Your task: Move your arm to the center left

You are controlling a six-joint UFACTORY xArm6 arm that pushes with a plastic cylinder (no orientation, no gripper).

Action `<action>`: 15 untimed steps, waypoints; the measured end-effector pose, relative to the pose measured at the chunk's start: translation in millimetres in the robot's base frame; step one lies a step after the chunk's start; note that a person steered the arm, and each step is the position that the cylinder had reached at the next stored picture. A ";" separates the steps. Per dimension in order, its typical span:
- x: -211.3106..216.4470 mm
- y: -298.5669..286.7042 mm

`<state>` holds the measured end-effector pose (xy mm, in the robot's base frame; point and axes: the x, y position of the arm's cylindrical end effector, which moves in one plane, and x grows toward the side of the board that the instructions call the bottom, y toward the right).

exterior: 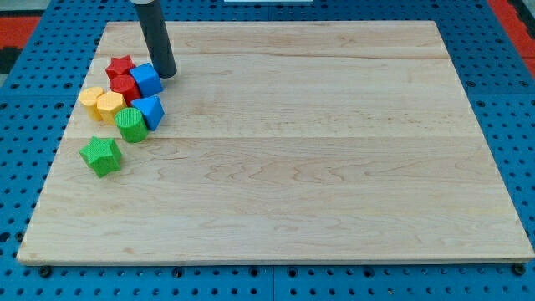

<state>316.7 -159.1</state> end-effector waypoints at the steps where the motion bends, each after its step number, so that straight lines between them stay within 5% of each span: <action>1: 0.2 0.0; 6: 0.0 0.0; 9: -17.6 48.3; 10: -52.7 10.0; 12: -53.6 -144.5; 15: 10.6 -143.5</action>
<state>327.3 -302.6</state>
